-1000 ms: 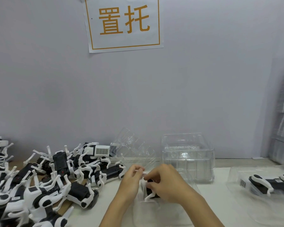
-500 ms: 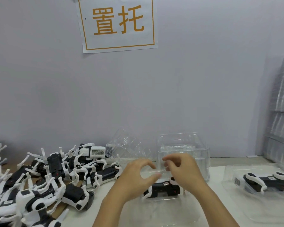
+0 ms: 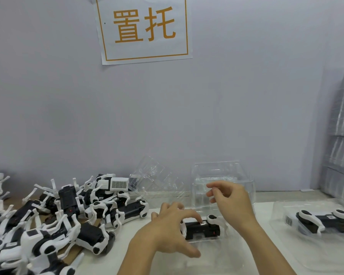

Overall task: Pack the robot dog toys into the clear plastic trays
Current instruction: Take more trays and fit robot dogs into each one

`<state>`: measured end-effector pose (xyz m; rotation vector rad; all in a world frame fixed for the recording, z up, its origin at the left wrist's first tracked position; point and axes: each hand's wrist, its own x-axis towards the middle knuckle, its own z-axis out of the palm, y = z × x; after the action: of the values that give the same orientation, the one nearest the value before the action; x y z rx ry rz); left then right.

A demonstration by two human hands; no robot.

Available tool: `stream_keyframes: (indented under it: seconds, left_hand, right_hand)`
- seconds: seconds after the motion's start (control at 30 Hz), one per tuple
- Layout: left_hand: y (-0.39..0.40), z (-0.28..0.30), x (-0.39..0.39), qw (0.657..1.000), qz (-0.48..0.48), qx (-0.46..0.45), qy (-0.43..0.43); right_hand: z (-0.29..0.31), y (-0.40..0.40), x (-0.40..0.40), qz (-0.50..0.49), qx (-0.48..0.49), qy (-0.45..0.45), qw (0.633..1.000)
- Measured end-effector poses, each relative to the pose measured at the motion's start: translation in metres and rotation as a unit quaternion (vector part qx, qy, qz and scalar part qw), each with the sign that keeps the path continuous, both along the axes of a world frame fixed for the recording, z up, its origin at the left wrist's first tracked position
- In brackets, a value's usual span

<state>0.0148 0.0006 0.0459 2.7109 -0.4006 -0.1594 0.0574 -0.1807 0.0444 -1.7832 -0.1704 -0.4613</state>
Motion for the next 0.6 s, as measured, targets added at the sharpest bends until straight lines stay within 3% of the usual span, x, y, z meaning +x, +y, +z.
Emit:
stream_keyframes:
  seconds: [0.2,0.33,0.47,0.6]
  left_hand:
    - [0.001,0.029,-0.009,0.999,-0.01,-0.032,0.001]
    - [0.006,0.054,-0.019,0.997,-0.02,-0.055,-0.045]
    - [0.009,0.065,-0.021,0.98,-0.004,-0.034,-0.197]
    - [0.003,0.062,-0.014,0.923,0.043,0.062,-0.377]
  right_hand:
    - [0.013,-0.021,0.003,-0.022,0.13,-0.024,0.991]
    - [0.022,-0.031,0.002,-0.019,0.206,-0.017,0.978]
    - [0.028,-0.03,0.0,0.05,0.222,-0.003,0.974]
    - [0.034,-0.027,-0.002,0.149,0.226,0.001,0.963]
